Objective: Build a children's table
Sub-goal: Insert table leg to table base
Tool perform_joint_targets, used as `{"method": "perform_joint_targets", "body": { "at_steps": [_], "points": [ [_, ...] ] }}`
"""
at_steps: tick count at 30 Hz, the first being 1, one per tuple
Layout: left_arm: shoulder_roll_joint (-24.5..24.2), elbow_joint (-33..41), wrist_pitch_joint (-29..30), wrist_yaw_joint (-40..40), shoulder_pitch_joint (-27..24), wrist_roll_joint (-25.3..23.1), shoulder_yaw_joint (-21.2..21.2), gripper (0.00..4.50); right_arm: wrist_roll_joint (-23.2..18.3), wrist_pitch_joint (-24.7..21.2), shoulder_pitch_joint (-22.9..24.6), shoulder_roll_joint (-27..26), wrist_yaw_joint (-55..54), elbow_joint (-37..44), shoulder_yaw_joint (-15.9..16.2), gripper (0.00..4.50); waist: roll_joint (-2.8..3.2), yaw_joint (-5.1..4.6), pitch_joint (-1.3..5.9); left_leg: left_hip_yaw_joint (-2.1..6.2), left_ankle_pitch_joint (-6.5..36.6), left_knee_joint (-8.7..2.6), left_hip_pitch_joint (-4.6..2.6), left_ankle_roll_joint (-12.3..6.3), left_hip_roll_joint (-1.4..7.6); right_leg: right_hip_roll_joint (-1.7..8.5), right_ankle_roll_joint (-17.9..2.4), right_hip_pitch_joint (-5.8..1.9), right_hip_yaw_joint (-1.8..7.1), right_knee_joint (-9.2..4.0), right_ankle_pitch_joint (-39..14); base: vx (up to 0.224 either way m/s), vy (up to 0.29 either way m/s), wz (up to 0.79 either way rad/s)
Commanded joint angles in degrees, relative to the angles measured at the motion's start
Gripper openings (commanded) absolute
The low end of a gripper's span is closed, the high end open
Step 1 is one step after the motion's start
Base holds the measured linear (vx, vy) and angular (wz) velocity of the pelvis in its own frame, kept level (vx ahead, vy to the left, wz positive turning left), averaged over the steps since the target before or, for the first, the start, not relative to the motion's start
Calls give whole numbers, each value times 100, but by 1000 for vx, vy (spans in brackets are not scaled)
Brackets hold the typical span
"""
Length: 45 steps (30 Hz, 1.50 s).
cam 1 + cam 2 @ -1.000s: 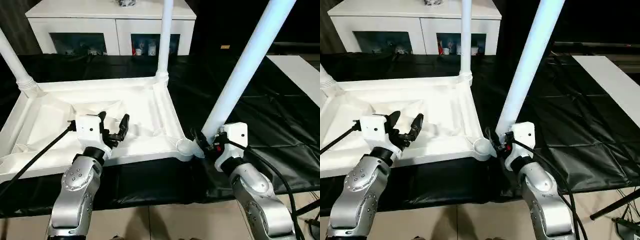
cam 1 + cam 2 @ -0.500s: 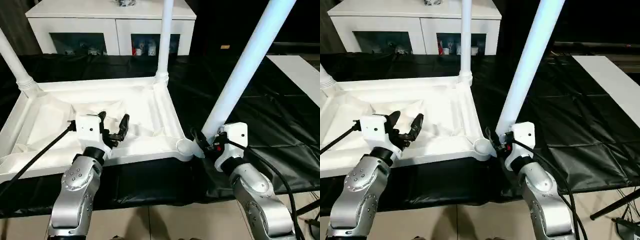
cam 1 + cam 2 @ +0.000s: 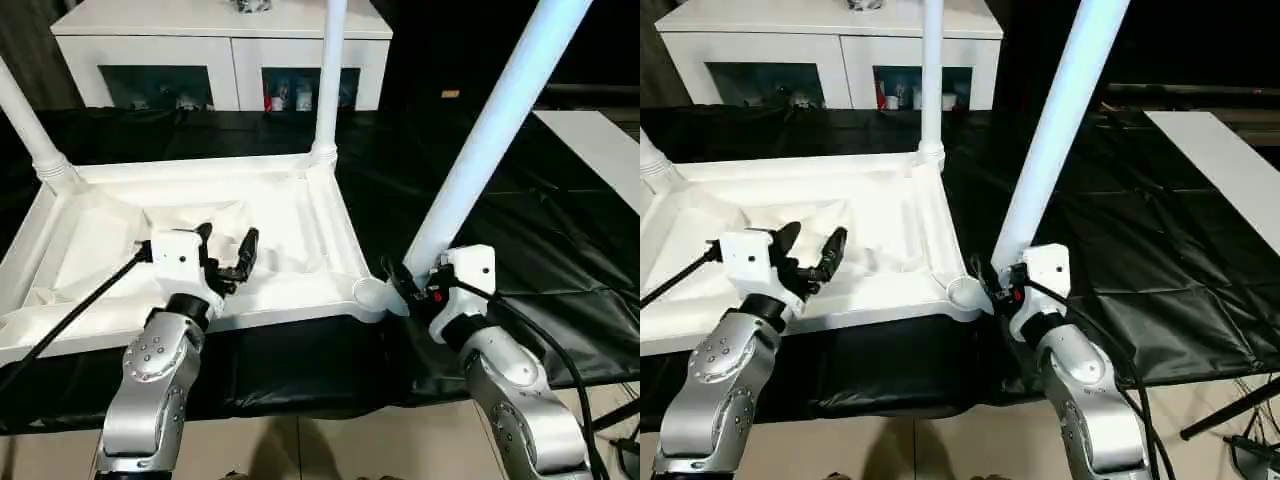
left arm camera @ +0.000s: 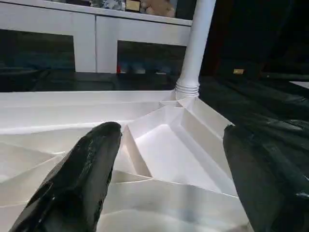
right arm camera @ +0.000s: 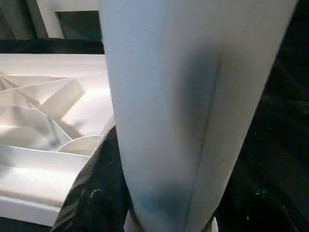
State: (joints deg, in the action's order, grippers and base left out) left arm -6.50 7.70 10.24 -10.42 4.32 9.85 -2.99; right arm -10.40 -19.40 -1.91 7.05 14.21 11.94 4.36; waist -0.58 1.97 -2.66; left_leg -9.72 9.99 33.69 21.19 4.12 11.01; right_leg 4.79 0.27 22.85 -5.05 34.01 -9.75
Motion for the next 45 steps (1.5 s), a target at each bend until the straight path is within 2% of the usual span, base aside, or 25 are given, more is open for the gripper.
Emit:
{"method": "perform_joint_targets", "body": {
  "at_steps": [1, 45],
  "points": [
    [-29, 69, -22, -6, -47, -34, 36, 381, 49, -84, -4, 30, -1, -97, 0, 186, 24, 5, 278, 90, 2236, -460, -29, 23, 177, 275, -321, -169, 286, -550, -2419, 0, 0, 0],
    [-29, 69, -22, -6, -47, -34, 36, 381, 49, -84, -4, 30, -1, -97, 0, 186, 28, 5, 279, 91, 2243, -464, -32, 29, 182, 274, -352, -170, 289, -542, -2344, 0, 0, 0]
  ]
}}
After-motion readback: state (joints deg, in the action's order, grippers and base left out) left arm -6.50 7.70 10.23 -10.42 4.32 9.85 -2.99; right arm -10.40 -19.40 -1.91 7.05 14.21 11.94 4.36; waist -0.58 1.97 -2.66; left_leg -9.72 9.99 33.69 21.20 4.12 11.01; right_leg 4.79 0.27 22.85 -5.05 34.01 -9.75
